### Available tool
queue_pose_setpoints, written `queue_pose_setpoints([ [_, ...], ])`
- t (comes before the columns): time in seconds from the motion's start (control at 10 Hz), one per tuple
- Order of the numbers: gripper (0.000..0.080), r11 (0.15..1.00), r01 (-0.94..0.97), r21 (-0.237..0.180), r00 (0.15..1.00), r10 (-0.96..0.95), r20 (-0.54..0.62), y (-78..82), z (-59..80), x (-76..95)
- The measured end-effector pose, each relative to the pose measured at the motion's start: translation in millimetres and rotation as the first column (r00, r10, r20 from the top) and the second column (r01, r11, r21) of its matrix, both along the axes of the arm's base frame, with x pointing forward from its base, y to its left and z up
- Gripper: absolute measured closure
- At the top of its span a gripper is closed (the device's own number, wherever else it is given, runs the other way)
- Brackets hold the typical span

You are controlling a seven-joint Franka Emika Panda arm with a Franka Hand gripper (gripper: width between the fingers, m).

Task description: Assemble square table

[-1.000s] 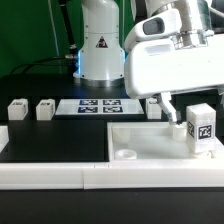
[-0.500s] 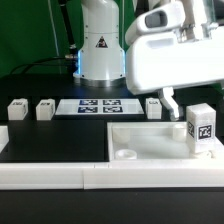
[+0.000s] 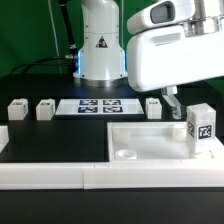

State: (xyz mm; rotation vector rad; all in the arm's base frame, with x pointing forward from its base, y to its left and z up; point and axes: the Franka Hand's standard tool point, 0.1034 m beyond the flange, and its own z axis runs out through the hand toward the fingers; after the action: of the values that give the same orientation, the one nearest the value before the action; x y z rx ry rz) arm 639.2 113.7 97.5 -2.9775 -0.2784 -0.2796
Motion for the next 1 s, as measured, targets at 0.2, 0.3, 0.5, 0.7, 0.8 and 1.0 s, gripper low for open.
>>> queue_pose_setpoints([
  [0.2, 0.015, 1.0, 0.0, -0.001, 0.991, 0.0, -0.135, 1.5, -8.8, -9.2],
  [0.3, 0.015, 1.0, -0.007, -0.003, 0.975, 0.006, -0.22, 3.3, -15.3, -17.6],
  [0.5, 0.015, 1.0, 0.027, -0.005, 0.942, -0.027, -0.334, 6.9, -19.8, -22.2],
  [0.7, 0.0163, 0.999, 0.048, -0.006, 0.946, -0.047, -0.322, 7.1, -20.0, -19.5],
  [0.8, 0.0334, 0.995, 0.097, -0.011, 0.94, -0.095, -0.329, 7.7, -20.0, -19.5],
  [1.0, 0.0503, 0.967, 0.253, -0.044, 0.904, -0.252, -0.346, 4.0, -20.2, -18.9],
])
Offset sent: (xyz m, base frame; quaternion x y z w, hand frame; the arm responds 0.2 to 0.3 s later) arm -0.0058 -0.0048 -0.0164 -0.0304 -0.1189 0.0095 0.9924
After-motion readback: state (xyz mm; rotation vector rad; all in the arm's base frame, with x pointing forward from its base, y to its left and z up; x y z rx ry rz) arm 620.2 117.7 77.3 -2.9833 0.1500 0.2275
